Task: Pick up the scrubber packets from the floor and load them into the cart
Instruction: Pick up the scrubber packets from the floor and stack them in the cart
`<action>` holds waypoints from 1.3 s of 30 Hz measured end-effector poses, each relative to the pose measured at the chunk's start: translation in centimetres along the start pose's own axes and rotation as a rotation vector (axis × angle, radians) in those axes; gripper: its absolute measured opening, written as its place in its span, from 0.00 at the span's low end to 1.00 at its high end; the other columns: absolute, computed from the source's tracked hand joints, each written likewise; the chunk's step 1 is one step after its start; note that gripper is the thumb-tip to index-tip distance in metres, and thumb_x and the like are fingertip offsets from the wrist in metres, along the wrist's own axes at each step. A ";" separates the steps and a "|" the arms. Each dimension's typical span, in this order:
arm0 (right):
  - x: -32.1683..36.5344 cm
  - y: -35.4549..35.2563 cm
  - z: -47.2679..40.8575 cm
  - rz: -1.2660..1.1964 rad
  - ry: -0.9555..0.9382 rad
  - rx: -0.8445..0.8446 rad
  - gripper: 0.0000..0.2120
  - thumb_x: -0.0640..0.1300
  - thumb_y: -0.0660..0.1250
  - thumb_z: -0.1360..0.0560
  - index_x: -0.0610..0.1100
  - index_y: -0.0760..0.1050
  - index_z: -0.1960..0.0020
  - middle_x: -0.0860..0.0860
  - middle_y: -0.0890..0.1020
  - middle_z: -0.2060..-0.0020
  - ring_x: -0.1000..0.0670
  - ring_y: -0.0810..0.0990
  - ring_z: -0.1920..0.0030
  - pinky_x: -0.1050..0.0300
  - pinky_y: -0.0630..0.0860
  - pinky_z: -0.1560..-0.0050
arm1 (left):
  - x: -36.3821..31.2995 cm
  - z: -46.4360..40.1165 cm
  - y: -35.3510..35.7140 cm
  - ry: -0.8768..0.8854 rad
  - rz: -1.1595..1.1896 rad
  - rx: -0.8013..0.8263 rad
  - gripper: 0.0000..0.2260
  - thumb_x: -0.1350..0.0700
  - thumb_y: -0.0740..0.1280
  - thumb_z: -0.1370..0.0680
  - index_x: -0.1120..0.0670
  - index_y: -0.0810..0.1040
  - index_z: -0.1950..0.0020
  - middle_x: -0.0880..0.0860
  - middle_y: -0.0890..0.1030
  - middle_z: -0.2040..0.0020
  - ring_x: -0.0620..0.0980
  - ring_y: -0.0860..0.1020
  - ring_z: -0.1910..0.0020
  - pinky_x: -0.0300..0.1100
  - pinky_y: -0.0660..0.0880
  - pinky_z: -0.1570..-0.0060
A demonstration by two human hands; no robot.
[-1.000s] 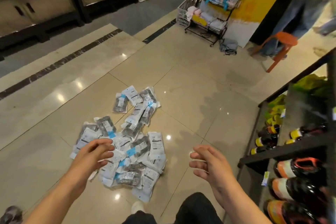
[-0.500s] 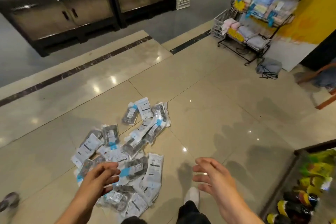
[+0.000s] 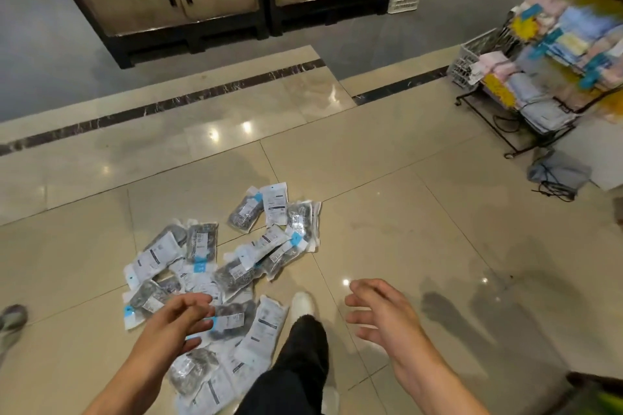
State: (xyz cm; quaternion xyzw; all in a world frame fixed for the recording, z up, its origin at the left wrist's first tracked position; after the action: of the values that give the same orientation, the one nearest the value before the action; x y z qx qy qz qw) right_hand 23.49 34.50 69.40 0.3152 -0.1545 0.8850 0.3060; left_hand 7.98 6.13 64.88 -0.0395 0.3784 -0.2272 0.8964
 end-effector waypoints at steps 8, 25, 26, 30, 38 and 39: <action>6.3 1.0 -14.2 0.120 0.109 0.042 0.06 0.47 0.70 0.20 0.45 0.83 0.49 0.42 0.87 0.51 0.45 0.84 0.55 0.55 0.76 0.57 | -4.8 -11.6 7.2 -0.106 0.011 0.044 0.06 0.60 0.70 0.19 0.58 0.82 0.43 0.60 0.86 0.48 0.57 0.82 0.51 0.45 0.73 0.54; -14.2 14.8 -61.6 0.303 0.474 0.199 0.14 0.54 0.74 0.24 0.49 0.77 0.43 0.46 0.82 0.45 0.46 0.84 0.50 0.51 0.83 0.54 | 8.7 -57.9 19.0 -0.060 -0.558 0.088 0.08 0.53 0.73 0.21 0.50 0.80 0.43 0.50 0.83 0.45 0.52 0.82 0.47 0.47 0.78 0.45; -16.2 15.8 -63.8 0.307 0.510 0.207 0.15 0.55 0.74 0.24 0.48 0.78 0.43 0.46 0.82 0.44 0.45 0.84 0.49 0.51 0.82 0.53 | 10.2 -60.4 19.3 -0.052 -0.631 0.110 0.12 0.51 0.73 0.21 0.50 0.79 0.40 0.51 0.82 0.41 0.52 0.80 0.44 0.46 0.77 0.44; -23.2 19.8 -71.2 0.275 0.614 0.263 0.29 0.54 0.77 0.27 0.46 0.72 0.30 0.44 0.78 0.40 0.44 0.79 0.45 0.51 0.80 0.54 | 14.8 -69.4 19.8 -0.047 -0.815 0.173 0.28 0.44 0.74 0.23 0.48 0.71 0.26 0.54 0.72 0.25 0.56 0.73 0.30 0.51 0.70 0.31; -30.4 23.9 -79.3 0.151 0.738 0.219 0.41 0.59 0.77 0.28 0.47 0.63 0.23 0.43 0.75 0.31 0.41 0.75 0.30 0.45 0.75 0.33 | 21.3 -80.3 20.8 -0.150 -0.844 0.294 0.55 0.30 0.74 0.40 0.46 0.58 0.18 0.57 0.72 0.25 0.60 0.74 0.31 0.57 0.70 0.27; -30.9 24.2 -79.8 0.142 0.735 0.203 0.41 0.58 0.78 0.28 0.48 0.63 0.24 0.45 0.77 0.33 0.43 0.76 0.32 0.45 0.76 0.34 | 21.4 -81.0 20.8 -0.153 -0.901 0.303 0.56 0.29 0.74 0.40 0.47 0.56 0.17 0.57 0.71 0.24 0.60 0.73 0.30 0.57 0.69 0.27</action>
State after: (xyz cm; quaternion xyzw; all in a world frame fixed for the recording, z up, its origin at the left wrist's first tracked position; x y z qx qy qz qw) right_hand -9.95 39.50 -12.86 -0.0059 0.0324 0.9686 0.2463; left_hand -27.55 23.57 -11.86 -0.0852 0.2193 -0.6422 0.7295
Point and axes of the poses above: each hand's wrist, its own z-axis away from the middle knuckle, its own y-axis out of the palm, x = y × z, the point moved 2 cm from there along -z, towards the middle knuckle
